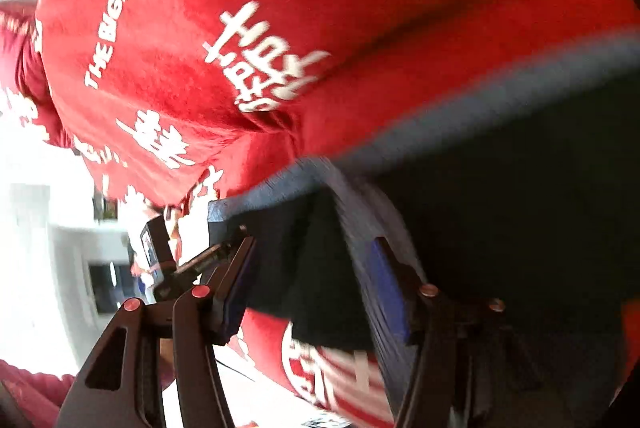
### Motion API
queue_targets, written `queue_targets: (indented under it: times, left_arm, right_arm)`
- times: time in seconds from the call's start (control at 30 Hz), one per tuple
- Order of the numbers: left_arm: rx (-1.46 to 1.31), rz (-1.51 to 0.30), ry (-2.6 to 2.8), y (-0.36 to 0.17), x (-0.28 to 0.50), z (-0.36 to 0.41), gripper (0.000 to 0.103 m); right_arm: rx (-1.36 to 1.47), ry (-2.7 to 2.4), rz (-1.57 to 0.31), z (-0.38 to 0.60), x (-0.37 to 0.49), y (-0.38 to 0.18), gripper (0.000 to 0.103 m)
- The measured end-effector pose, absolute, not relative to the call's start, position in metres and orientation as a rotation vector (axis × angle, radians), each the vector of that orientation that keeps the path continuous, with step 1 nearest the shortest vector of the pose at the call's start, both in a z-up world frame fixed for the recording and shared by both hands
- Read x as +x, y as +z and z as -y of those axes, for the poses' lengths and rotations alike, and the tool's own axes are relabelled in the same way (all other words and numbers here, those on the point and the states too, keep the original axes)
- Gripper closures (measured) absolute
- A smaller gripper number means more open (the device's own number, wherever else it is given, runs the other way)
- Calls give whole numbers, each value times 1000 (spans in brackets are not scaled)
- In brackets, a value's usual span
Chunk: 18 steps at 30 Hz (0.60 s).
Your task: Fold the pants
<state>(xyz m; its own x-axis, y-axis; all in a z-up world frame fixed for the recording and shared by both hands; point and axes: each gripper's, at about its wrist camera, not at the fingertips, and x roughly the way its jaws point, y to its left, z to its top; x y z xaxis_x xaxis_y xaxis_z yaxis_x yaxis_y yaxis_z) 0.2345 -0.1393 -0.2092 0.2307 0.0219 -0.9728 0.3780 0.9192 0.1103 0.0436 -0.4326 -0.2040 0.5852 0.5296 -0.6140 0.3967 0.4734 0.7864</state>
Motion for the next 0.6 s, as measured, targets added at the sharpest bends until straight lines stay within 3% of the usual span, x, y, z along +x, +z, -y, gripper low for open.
queue_targets:
  times: [0.17, 0.37, 0.6]
  left_arm:
    - [333, -1350, -549, -178, 166, 187, 11]
    - [327, -1500, -949, -185, 66, 268, 11]
    - [363, -1549, -1068, -214, 14, 337, 11]
  right_arm:
    - [1252, -74, -923, 423, -69, -215, 39]
    - [1402, -337, -865, 389, -203, -239, 38]
    - [1514, -446, -877, 373, -266, -297, 38]
